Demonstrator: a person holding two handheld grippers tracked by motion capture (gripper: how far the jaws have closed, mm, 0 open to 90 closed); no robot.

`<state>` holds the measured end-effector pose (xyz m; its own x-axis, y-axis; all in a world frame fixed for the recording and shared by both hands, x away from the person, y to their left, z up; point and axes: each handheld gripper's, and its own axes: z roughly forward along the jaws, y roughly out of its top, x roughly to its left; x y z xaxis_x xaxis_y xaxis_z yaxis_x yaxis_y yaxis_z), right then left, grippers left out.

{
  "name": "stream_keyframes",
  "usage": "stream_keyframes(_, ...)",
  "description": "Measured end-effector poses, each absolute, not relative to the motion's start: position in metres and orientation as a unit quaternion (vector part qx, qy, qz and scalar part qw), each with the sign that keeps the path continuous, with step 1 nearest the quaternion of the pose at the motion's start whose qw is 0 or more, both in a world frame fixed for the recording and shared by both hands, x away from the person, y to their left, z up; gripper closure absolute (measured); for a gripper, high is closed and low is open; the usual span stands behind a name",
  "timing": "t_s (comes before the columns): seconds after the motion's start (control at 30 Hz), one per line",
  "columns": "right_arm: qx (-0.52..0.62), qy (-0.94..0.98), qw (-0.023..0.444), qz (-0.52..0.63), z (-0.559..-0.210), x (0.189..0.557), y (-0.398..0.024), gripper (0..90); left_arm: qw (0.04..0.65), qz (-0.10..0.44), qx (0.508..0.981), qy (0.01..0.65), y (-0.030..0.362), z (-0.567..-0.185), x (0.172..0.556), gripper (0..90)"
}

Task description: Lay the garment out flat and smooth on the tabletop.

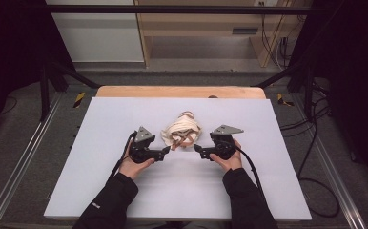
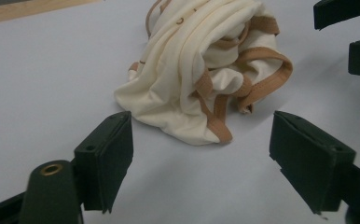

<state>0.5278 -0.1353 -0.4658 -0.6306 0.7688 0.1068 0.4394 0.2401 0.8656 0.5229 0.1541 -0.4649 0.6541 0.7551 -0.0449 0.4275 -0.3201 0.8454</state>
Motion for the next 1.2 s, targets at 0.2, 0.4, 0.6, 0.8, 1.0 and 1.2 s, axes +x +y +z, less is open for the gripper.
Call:
stream_keyframes(0.2,0.399,0.768,0.172,0.47,-0.47,0.536,-0.126,23.5,0.439,0.18,0.798,0.372,0.138,-0.47,0.528,31.1)
stream_keyframes(0.4,0.403,0.769,0.163,0.468,-0.475,0.544,-0.118,32.3,0.42,0.184,0.806,0.375,0.126,-0.479,0.534,43.5)
stream_keyframes(0.6,0.413,0.769,0.156,0.462,-0.48,0.547,-0.114,40.9,0.412,0.188,0.806,0.382,0.119,-0.485,0.537,54.1)
stream_keyframes(0.8,0.418,0.769,0.147,0.461,-0.485,0.549,-0.112,51.9,0.404,0.187,0.804,0.393,0.117,-0.488,0.539,67.0)
stream_keyframes(1.0,0.424,0.766,0.145,0.461,-0.485,0.551,-0.111,65.2,0.401,0.18,0.799,0.411,0.116,-0.489,0.542,76.3)
stream_keyframes(1.2,0.417,0.77,0.147,0.459,-0.484,0.55,-0.108,80.1,0.406,0.174,0.792,0.422,0.119,-0.488,0.544,86.9)
